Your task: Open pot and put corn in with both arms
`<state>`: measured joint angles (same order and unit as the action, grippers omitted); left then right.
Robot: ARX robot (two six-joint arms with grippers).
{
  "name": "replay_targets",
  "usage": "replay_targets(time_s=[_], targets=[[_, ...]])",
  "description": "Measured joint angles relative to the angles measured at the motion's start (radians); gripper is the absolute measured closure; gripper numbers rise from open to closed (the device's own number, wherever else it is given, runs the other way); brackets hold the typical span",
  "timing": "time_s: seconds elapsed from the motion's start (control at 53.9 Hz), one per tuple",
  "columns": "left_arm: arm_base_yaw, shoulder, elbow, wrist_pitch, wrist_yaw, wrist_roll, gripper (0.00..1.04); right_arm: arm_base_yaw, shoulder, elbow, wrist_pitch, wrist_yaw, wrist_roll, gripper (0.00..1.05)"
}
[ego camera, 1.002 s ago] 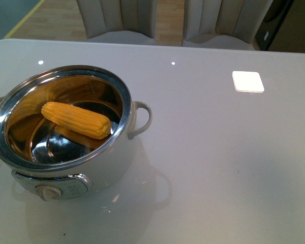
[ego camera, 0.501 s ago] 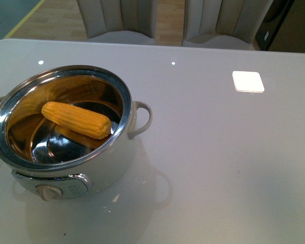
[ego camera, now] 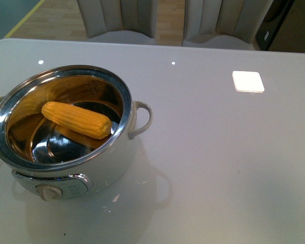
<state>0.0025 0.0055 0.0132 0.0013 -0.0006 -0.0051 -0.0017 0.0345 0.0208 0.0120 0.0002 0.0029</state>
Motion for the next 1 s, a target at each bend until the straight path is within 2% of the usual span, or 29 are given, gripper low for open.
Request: replay_targets(time_s=[0.482,0.631,0.779,0.872,1.002], targets=[[0.000,0.000,0.000,0.000,0.000,0.000,0.07,0.000,-0.028,0.000,-0.010,0.000,0.000,1.03],[0.000,0.000,0.000,0.000,0.000,0.000,0.07,0.000,-0.028,0.000,-0.010,0.000,0.000,0.74],[0.000,0.000,0.000,0.000,0.000,0.000,0.07,0.000,-0.028,0.000,-0.010,0.000,0.000,0.52],[0.000,0.000,0.000,0.000,0.000,0.000,0.07,0.000,-0.028,0.000,-0.010,0.000,0.000,0.31],[0.000,0.000,0.000,0.000,0.000,0.000,0.07,0.000,-0.028,0.000,-0.010,0.000,0.000,0.10]])
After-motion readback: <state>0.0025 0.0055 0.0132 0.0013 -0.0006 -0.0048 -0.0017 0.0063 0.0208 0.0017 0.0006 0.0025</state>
